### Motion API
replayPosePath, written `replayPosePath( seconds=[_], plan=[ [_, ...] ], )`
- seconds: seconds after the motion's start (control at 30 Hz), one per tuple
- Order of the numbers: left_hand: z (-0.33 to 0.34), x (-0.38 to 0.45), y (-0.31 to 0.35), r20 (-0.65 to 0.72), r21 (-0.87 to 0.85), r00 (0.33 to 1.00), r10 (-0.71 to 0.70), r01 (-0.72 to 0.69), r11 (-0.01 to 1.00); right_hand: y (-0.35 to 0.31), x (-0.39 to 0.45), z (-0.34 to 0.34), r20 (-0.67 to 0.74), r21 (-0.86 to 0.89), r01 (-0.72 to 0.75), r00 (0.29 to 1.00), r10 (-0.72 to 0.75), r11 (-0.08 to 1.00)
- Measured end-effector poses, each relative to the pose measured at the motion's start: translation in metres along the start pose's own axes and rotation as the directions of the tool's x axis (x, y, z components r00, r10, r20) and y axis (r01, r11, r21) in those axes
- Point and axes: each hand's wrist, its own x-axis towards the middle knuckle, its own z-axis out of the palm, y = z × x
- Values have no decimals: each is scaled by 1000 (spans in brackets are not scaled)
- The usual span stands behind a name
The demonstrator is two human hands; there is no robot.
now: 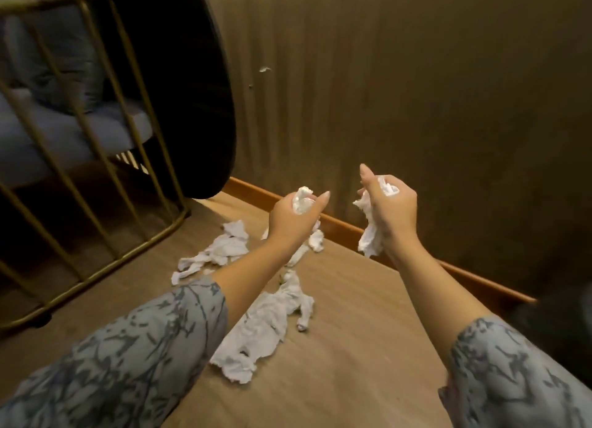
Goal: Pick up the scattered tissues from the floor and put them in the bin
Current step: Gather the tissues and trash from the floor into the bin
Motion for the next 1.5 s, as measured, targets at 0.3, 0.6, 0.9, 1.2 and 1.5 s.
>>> replayPosePath(
  seconds=[0.3,0.6,0.9,1.2,1.5],
  plan=[
    [159,-58,69,245,-249,968,-56,119,961,8,2,-196,-111,-273,172,972,-208,947],
    [314,-144,101,435,-332,888,148,5,943,39,-22,-343,-352,-591,11,896,-270,807],
    [397,-192,97,648,-206,755,100,46,978,79,-51,-427,-367,-755,-151,904,-221,638],
    [338,-140,73,621,-99,754,212,-194,976,83,-29,-389,-114,-715,10,985,-132,699],
    [148,-35,5,666,291,729,156,-447,846,96,3,-182,386,-582,284,921,-49,762]
  ],
)
